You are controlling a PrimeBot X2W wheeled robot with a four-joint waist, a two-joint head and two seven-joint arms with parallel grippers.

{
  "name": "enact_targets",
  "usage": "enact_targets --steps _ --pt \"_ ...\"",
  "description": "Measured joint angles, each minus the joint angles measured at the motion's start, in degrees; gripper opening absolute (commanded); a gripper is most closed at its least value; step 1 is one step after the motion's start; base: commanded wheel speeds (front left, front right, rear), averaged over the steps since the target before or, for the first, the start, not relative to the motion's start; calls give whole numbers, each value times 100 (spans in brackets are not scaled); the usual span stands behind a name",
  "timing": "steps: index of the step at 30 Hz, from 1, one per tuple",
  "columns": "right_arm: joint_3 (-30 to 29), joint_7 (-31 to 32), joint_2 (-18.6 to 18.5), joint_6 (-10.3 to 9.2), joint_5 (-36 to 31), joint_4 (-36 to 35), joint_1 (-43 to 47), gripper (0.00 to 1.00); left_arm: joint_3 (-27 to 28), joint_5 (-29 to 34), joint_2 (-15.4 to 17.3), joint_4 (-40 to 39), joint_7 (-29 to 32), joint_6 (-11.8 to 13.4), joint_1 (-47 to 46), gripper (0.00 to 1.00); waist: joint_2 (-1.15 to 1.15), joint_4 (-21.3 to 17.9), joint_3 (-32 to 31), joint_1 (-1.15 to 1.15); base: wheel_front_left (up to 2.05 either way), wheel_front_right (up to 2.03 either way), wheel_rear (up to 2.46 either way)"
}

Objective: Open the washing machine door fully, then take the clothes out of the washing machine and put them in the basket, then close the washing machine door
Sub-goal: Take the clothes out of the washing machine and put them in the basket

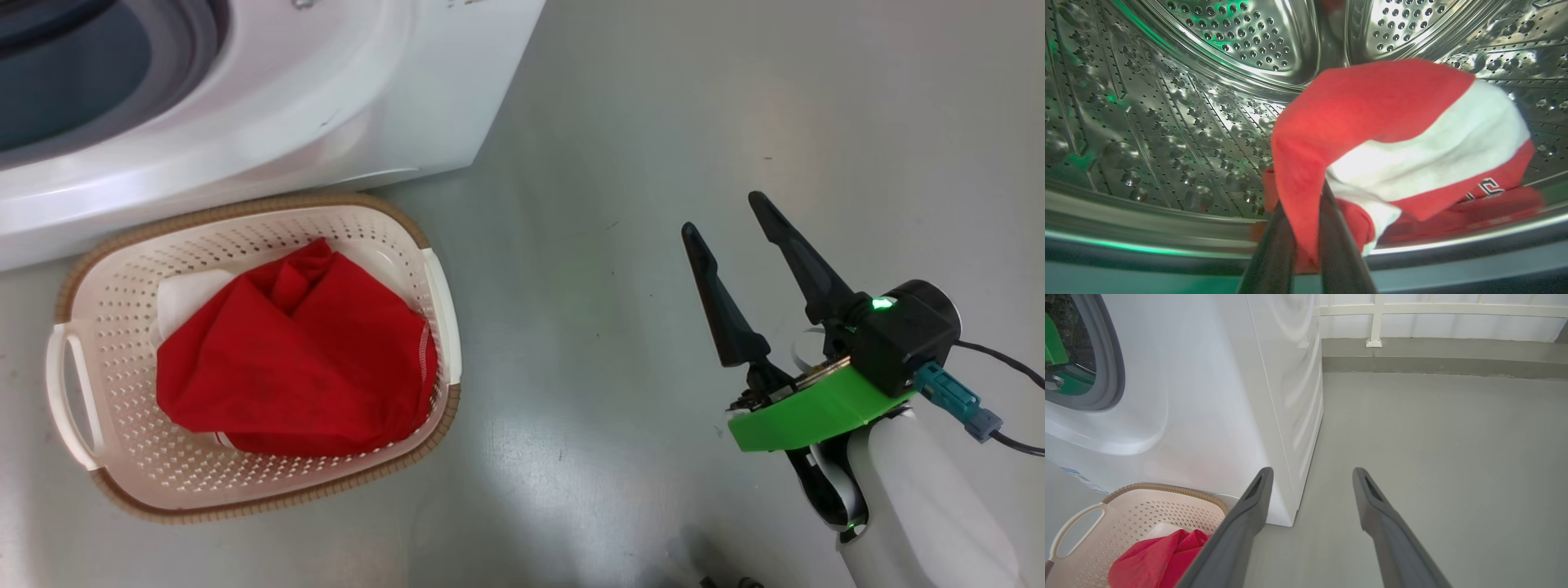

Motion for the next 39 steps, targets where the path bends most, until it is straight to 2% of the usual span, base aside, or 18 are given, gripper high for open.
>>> enact_targets --steps 8,14,21,27,32,39 --pt "-88 0 44 0 0 76 -97 100 -36 -8 -167 169 -309 3 -20 0 0 69 -136 0 0 0 0" --pt "-127 0 52 0 -1 145 -95 100 4 -21 -309 -24 -401 2 414 0 0 193 -356 0 0 0 0" --pt "-219 0 69 0 -1 188 -46 100 548 -20 -303 -1270 -402 20 1399 0 0 378 -713 0 0 0 0" --pt "-290 0 83 0 -1 205 106 100 1054 253 -331 -2438 -402 226 2381 0 0 496 -982 0 0 0 0" --pt "-392 0 97 0 -1 231 191 100 1400 392 -532 -3247 -402 339 3166 0 0 590 -1195 0 0 0 0" --pt "-405 0 136 0 -1 280 396 100 1801 400 -860 -4092 -402 367 4098 0 0 664 -1558 0 0 0 0"
